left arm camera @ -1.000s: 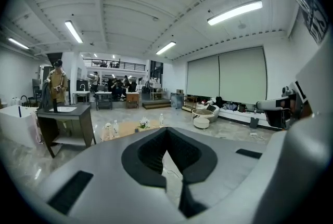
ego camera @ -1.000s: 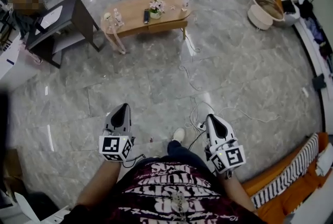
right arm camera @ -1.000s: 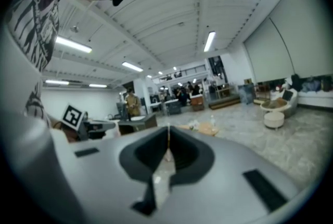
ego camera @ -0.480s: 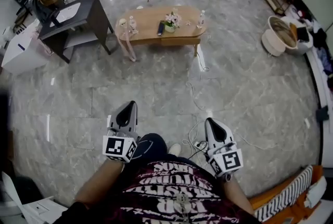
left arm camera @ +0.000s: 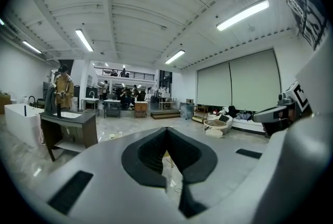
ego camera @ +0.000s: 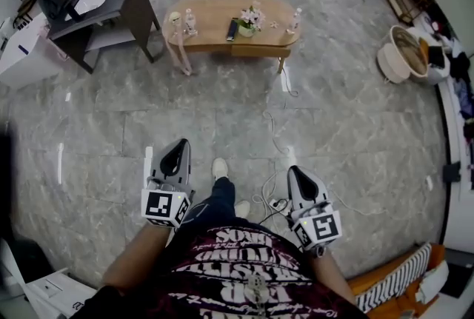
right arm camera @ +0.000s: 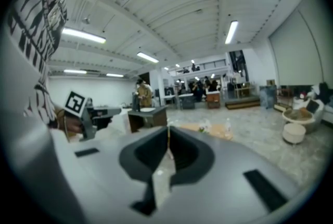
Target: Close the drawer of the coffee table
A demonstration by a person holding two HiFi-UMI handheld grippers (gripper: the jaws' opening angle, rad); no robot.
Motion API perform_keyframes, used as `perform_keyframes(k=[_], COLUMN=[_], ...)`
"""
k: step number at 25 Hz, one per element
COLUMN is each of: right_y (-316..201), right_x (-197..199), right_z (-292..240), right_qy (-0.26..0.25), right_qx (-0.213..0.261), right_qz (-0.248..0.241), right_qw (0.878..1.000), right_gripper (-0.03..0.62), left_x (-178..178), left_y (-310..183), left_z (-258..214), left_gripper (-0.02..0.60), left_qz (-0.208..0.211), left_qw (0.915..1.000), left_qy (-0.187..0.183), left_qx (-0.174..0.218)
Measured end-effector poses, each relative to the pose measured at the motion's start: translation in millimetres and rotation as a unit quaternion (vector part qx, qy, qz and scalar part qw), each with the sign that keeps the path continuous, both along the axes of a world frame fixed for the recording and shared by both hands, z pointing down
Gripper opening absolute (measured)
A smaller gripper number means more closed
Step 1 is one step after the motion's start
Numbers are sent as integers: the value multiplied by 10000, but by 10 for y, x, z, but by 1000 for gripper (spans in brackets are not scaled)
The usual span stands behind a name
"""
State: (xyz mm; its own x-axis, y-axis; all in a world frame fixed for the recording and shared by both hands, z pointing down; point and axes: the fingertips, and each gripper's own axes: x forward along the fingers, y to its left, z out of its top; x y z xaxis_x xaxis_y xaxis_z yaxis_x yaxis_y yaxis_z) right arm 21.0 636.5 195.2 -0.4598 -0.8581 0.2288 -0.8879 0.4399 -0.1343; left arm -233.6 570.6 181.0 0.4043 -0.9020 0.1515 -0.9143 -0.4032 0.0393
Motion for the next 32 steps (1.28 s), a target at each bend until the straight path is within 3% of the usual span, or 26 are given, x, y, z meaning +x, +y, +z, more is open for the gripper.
perform_keyframes(k=[9, 18, 26, 32], right_y=[-659, -1340, -1693, -1806], right_x=[-97, -172, -206, -121], right_z=[25, -164, -304, -174], right_qy=[51, 179, 291, 189], right_qx=[-154, 10, 223, -52], right_qz=[151, 273, 584, 738], right_qw=[9998, 9995, 9976, 9971], right_gripper=[35, 35, 35, 35], left_x=[111, 51, -63, 25], left_y=[-743, -1551, -2014, -2144], left_z=[182, 67, 28, 201], left_gripper=[23, 23, 23, 23], left_qz=[390, 472, 586, 708], left_qw=[9987, 9985, 9978, 9964], left_qy=[94, 191, 297, 308], left_qx=[-319, -197, -111, -345])
